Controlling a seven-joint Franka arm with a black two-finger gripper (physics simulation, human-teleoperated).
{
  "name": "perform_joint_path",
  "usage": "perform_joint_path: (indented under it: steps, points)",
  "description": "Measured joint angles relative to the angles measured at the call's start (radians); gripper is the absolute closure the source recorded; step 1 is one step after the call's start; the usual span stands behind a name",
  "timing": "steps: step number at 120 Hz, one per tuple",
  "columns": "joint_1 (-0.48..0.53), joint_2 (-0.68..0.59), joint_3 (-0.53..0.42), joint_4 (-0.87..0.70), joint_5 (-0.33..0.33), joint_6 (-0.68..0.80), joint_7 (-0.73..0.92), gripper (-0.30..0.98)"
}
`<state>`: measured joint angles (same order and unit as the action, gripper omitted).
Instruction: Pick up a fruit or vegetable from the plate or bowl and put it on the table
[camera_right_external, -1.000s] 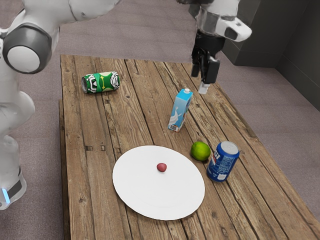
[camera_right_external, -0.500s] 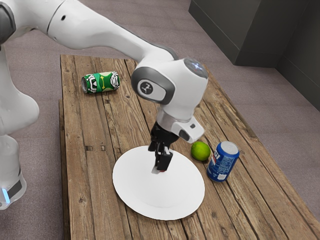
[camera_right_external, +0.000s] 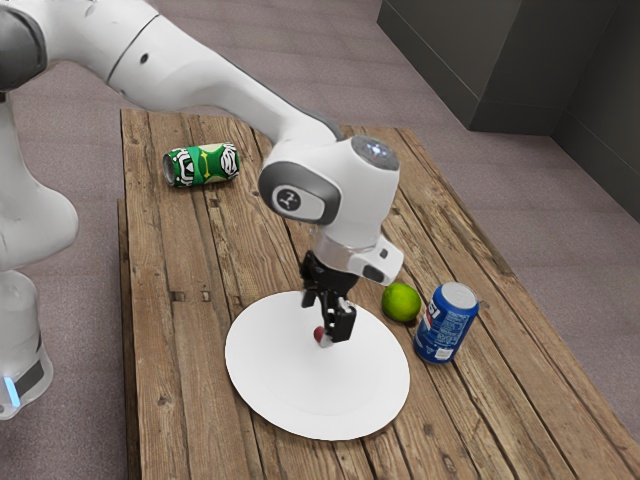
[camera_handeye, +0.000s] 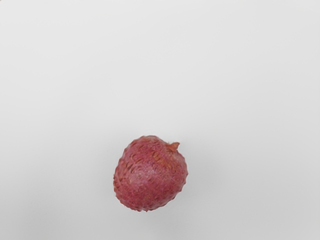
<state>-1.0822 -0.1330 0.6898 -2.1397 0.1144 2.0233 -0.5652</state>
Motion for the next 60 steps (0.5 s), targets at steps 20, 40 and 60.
perform_joint_path:
  steps: [20,40,60]
  points:
    - [0.011,0.035,0.005,0.001,-0.002,0.032,-0.027,0.06]
    - [0.016,0.059,0.007,0.001,-0.006,0.049,-0.045,0.07]
    - [0.015,0.079,0.007,0.001,-0.016,0.062,-0.057,0.10]
